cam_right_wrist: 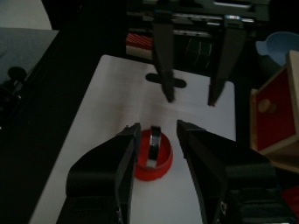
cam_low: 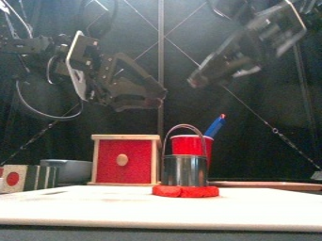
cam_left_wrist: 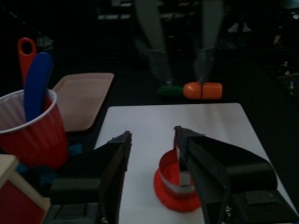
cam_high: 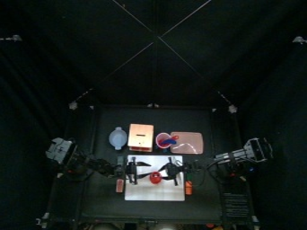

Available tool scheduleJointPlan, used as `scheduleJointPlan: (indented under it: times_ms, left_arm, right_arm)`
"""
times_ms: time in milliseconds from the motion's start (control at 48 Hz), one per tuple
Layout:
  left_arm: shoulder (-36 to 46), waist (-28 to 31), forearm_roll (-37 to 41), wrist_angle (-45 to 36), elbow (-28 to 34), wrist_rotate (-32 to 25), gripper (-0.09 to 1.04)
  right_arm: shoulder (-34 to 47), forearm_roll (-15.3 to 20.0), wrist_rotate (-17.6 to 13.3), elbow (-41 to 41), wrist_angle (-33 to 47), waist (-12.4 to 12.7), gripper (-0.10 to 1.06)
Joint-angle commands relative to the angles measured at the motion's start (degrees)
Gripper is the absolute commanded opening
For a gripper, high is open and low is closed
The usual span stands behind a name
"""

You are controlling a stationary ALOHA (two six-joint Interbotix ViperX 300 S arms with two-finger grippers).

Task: Get the cutter from the drawer then cut the dough then place the extra dough in the bowl
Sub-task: Cut the dough

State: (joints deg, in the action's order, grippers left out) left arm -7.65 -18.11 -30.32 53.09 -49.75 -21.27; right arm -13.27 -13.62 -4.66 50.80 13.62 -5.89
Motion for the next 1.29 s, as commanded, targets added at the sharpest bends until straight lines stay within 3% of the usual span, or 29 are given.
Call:
scheduleJointPlan:
  times_ms: [21, 208, 354, 458, 667, 1292]
  left_arm:
    - [-2.99, -2.9, -1.76, 3.34, 3.34, 0.18, 0.86]
    - [-9.58, -6.5, -6.94, 11.95, 5.54, 0.26, 0.86]
    - [-15.12, -8.44, -10.55, 16.35, 7.29, 0.88, 0.86]
    - [-16.88, -8.61, -11.51, 16.35, 8.09, 1.41, 0.86]
    - [-16.0, -8.17, -11.69, 14.68, 7.29, 1.41, 0.86]
    - [-15.03, -5.45, -11.87, 10.99, 7.56, 1.32, 0.85]
  right_arm:
    - [-1.67, -1.67, -0.35, 7.29, 13.18, 2.29, 0.77]
    - [4.31, -1.23, 0.7, 14.24, 37.62, 3.52, 0.77]
    - [12.66, 2.11, 1.32, 14.06, 44.38, 3.52, 0.77]
    - [17.67, 4.04, 2.02, 11.6, 47.46, 1.93, 0.77]
    - [24.96, 5.89, 3.16, 6.5, 49.66, 0.7, 0.77]
    - [24.79, 7.38, 2.2, 6.59, 46.32, -0.09, 0.77]
